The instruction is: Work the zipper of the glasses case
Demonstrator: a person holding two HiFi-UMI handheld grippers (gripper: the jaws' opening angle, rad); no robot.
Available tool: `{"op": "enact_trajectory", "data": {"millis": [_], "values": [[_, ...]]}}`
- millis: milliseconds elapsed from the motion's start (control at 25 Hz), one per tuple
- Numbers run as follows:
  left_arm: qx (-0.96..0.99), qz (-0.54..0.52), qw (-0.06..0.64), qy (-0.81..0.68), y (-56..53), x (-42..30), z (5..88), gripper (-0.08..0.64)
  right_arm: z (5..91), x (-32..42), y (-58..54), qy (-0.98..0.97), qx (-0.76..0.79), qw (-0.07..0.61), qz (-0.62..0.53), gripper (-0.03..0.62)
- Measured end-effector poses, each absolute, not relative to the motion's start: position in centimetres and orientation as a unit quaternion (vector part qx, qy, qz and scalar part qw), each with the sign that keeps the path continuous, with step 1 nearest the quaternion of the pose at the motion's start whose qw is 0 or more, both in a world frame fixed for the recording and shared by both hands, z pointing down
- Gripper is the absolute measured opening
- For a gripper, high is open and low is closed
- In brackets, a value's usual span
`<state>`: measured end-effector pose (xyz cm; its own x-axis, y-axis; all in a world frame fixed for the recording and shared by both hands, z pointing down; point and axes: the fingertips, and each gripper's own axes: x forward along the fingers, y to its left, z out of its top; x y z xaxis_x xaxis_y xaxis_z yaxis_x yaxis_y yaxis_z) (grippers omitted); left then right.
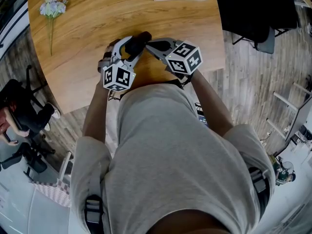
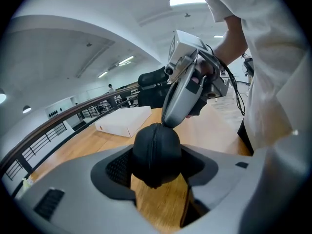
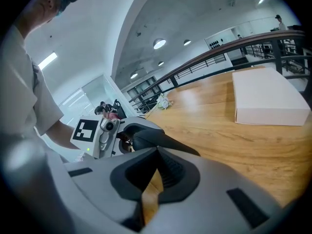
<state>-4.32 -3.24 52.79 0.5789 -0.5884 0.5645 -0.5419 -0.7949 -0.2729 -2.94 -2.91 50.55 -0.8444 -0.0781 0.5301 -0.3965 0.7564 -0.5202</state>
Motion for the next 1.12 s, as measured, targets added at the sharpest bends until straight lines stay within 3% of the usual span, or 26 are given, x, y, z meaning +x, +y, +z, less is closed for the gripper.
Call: {"op": "enact_trajectory", "data": {"millis": [520, 800, 1120], "values": [[-0.883, -0.346, 0.04, 0.314, -4.1, -3.5, 53.1, 0.276, 49.0, -4.0, -2.3, -0.915, 0.129, 0.247, 0.293, 0.026], [-0.904, -0.251, 0.017, 0.346, -4.8, -3.4, 50.5, 0.278, 46.6, -2.9, -3.7, -0.915, 0.12, 0.167, 0.346, 0.026], [-0.915, -0.226, 0.076, 0.326, -4.4, -2.0, 46.6, 0.276, 45.4, -0.3, -5.0, -0.904, 0.108, 0.113, 0.398, 0.026]]}}
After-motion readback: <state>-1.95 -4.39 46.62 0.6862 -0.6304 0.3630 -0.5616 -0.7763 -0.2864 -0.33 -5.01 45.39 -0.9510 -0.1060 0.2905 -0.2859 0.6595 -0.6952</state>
